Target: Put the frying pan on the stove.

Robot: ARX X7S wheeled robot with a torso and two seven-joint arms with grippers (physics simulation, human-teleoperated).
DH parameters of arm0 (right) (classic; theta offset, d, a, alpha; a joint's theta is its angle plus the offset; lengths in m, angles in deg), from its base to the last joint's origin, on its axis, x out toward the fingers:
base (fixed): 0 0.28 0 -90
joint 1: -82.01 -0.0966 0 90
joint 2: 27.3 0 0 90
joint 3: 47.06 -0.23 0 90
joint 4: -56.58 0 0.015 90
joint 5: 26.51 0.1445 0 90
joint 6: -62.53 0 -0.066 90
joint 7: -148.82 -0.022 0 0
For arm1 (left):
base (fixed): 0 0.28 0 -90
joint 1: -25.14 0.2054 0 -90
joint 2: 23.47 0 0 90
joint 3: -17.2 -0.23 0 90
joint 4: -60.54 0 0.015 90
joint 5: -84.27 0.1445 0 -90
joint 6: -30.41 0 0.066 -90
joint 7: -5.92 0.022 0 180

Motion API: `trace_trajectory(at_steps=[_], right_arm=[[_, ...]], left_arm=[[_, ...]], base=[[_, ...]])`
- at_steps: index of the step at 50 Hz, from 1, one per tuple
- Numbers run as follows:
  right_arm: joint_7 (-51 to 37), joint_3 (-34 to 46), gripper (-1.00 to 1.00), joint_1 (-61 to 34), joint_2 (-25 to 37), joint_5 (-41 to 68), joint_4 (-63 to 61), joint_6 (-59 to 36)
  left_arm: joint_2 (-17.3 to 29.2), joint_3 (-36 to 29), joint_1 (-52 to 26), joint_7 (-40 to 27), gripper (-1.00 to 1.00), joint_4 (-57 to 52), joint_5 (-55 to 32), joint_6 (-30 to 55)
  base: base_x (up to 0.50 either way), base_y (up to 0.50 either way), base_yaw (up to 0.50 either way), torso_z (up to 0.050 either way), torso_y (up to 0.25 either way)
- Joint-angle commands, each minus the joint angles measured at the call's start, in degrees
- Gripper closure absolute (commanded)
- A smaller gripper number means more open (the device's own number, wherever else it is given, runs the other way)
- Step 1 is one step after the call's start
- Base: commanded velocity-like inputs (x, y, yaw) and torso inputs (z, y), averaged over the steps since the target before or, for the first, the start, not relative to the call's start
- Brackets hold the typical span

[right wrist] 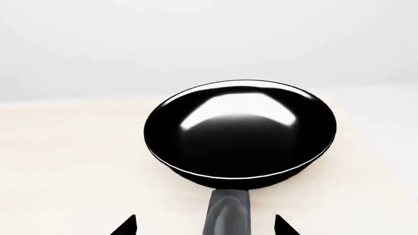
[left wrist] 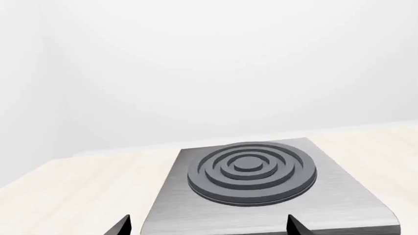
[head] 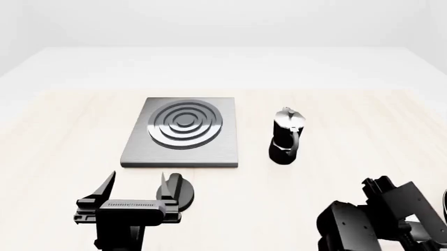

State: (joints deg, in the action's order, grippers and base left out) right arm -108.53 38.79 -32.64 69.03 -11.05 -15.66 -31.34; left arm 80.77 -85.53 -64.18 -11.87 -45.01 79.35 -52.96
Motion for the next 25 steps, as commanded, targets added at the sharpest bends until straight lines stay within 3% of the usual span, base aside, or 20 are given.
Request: trace_trajectory(at_steps=[1, 25], right_arm=[[1.0, -1.0, -1.00, -0.4, 0.2, 2.2, 1.7, 0.0], [5.9, -2.8, -1.00, -0.8, 0.4, 7.0, 7.3, 2.7]], left_arm=[[0.3, -0.2, 0.2, -0.2, -1.00, -0.6, -0.3, 0.1], [0.7, -0.8, 0.0, -0.8, -1.00, -0.3, -0.6, -0.2]], base=[[0.00, 0.00, 0.00, 0.000, 0.000], [0.00, 0.00, 0.00, 0.000, 0.000]])
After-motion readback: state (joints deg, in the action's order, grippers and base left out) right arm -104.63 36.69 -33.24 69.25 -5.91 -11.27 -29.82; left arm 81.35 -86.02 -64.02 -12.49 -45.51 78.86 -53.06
